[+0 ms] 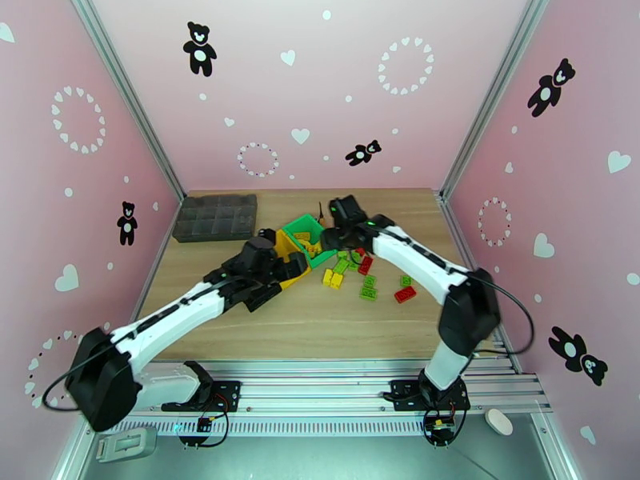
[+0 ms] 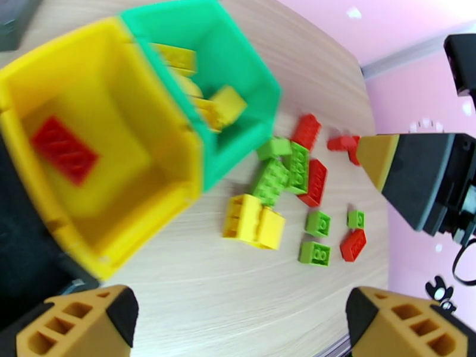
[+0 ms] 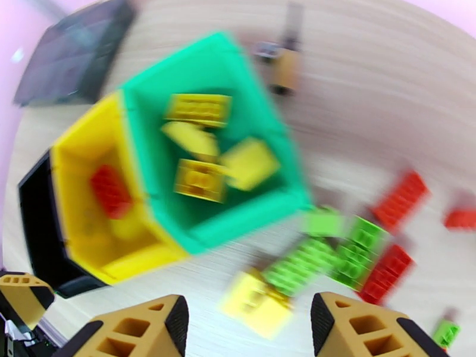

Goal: Sort the legos into containers by color

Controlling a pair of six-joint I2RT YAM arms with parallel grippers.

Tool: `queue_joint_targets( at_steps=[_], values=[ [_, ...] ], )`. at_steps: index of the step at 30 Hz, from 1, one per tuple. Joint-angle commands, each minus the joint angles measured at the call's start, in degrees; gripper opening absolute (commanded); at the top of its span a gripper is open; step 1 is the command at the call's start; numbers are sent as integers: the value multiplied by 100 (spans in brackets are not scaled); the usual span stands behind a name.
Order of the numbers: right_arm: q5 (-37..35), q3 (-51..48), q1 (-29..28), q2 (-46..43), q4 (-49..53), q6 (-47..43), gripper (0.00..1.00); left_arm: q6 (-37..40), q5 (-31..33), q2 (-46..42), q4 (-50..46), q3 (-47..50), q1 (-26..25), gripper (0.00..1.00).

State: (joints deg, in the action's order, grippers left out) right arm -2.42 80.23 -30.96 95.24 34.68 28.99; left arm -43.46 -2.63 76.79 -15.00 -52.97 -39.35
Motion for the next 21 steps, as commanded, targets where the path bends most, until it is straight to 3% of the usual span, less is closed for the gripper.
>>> queue_joint_targets(
  at_steps=[1,8,21],
  values=[
    [-182,-570,375,-448,-112,120,59,150,219,397,127,-401,-264,98],
    [-50,-1463,1122,-432,-360,74,59,144,186,1159,296,-887,-693,97],
    [196,-1342,1364,712,-832,113,57,102,189,1316,351,-811,-740,97]
  ],
)
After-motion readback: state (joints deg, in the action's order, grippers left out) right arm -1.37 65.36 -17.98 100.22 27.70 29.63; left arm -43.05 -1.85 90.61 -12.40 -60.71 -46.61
